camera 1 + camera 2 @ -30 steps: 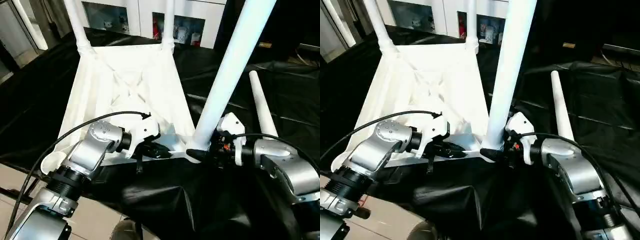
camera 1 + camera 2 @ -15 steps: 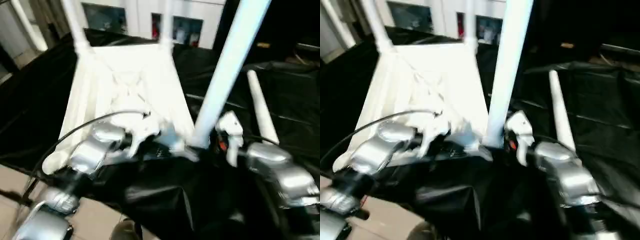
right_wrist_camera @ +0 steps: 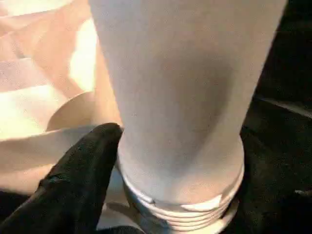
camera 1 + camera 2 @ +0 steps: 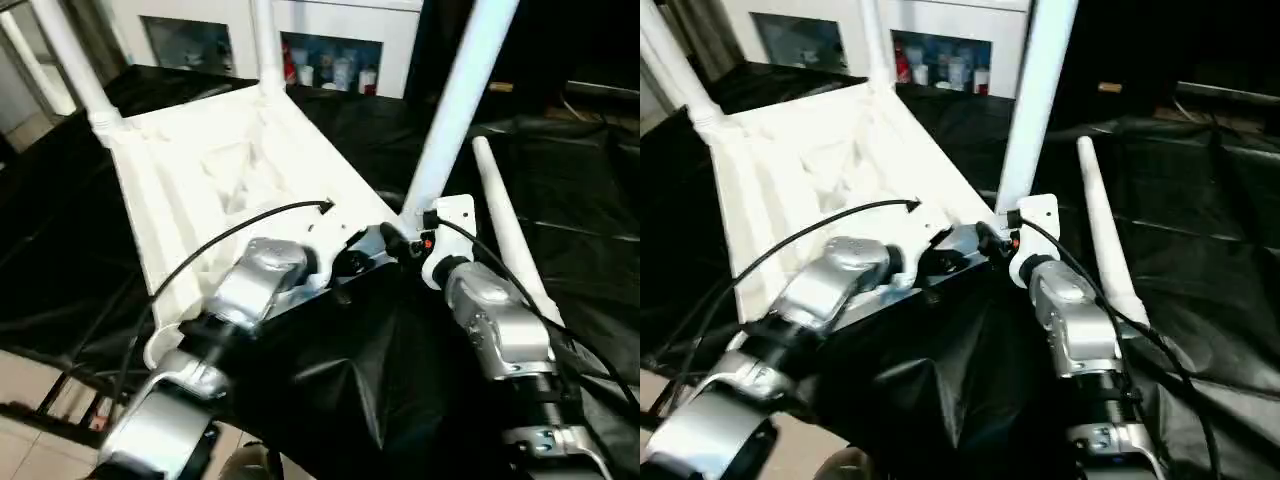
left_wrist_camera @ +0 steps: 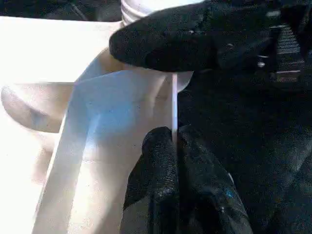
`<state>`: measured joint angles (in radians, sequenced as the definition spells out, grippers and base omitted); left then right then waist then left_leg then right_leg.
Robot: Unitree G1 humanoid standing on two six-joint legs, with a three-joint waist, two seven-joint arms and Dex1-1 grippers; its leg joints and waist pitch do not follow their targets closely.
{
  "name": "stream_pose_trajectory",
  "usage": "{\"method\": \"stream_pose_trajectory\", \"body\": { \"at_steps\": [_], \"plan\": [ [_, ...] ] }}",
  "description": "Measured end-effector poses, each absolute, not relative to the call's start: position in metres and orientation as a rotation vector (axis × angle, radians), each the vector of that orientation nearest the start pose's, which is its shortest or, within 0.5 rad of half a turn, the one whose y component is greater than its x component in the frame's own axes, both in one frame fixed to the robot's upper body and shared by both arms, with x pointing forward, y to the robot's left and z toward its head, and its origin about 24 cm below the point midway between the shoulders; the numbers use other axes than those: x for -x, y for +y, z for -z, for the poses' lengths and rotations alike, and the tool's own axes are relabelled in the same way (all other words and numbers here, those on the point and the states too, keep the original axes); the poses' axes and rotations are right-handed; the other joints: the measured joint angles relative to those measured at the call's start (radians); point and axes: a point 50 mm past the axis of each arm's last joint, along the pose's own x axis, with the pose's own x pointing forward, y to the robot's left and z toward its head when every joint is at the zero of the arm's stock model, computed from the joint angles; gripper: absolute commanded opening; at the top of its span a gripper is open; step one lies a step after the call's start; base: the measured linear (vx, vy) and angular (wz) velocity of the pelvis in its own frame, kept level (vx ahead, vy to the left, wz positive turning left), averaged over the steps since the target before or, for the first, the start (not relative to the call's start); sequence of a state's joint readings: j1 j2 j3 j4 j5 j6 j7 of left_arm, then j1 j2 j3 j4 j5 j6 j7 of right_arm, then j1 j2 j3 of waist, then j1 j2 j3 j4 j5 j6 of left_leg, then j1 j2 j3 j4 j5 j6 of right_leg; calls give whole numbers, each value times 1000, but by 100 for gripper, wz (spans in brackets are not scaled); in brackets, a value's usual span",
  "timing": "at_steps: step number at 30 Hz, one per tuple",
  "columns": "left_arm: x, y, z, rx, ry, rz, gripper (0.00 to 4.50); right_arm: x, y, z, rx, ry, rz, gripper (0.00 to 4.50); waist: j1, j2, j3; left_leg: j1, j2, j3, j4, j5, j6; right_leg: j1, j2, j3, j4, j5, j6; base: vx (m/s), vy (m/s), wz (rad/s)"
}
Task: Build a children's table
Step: Rotate leg to tighten
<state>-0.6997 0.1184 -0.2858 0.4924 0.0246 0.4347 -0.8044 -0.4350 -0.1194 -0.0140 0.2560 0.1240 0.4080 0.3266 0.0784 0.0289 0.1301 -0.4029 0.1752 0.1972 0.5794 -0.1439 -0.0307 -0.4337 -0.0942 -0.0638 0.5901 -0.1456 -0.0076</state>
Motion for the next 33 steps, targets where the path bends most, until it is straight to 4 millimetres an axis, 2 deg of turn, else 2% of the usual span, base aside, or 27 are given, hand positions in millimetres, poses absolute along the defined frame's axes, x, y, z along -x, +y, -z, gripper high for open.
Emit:
{"method": "stream_pose_trajectory", "body": {
  "at_steps": [3,10,14,17,23,25,26,29,30,33],
  "plan": [
    [-332,58,-79,-304,382,1105,0,-325,-135,-70,15,250,-470,393,1,0,0,0,0,0,-1,0,0,0,0,0,1,1,0,0,0,0],
    [-317,84,-81,-330,380,1290,0,-301,-155,-80,170,302,-819,393,19,0,0,-2,0,1,-3,0,0,-1,0,1,4,2,-3,0,0,0],
    [-310,91,-82,-334,392,1370,0,-291,-164,-85,212,330,-948,393,35,0,0,-5,0,1,-3,0,0,-1,0,1,3,1,-1,0,0,0],
    [-306,96,-86,-349,390,1422,0,-283,-164,-91,198,328,-1027,393,39,0,0,-5,1,1,-3,0,0,-1,0,1,3,1,-1,0,0,0],
    [-301,100,-88,-358,403,1491,0,-276,-163,-91,166,341,-1099,377,38,0,0,-5,0,1,-2,0,0,0,0,2,4,0,0,0,0,0],
    [-300,100,-88,-356,407,1497,0,-275,-162,-91,161,346,-1111,365,36,0,0,-4,0,1,-1,0,0,0,0,2,4,-2,3,0,0,0],
    [-300,101,-87,-357,409,1498,0,-274,-162,-90,160,349,-1116,345,36,0,0,-4,0,1,-2,0,0,0,0,2,4,-2,3,0,0,0],
    [-300,101,-87,-356,414,1502,0,-273,-162,-89,159,356,-1120,332,35,0,0,-4,0,1,-2,0,0,0,0,2,4,-2,3,0,0,0],
    [-299,101,-87,-355,415,1503,0,-273,-162,-88,160,357,-1120,309,35,0,0,-4,0,1,-2,0,0,0,0,2,4,-2,3,0,0,0],
    [-299,101,-86,-354,417,1505,0,-272,-162,-88,160,359,-1118,296,36,0,0,-4,0,1,-1,0,0,1,0,2,4,-2,3,0,0,0]
  ]
}}
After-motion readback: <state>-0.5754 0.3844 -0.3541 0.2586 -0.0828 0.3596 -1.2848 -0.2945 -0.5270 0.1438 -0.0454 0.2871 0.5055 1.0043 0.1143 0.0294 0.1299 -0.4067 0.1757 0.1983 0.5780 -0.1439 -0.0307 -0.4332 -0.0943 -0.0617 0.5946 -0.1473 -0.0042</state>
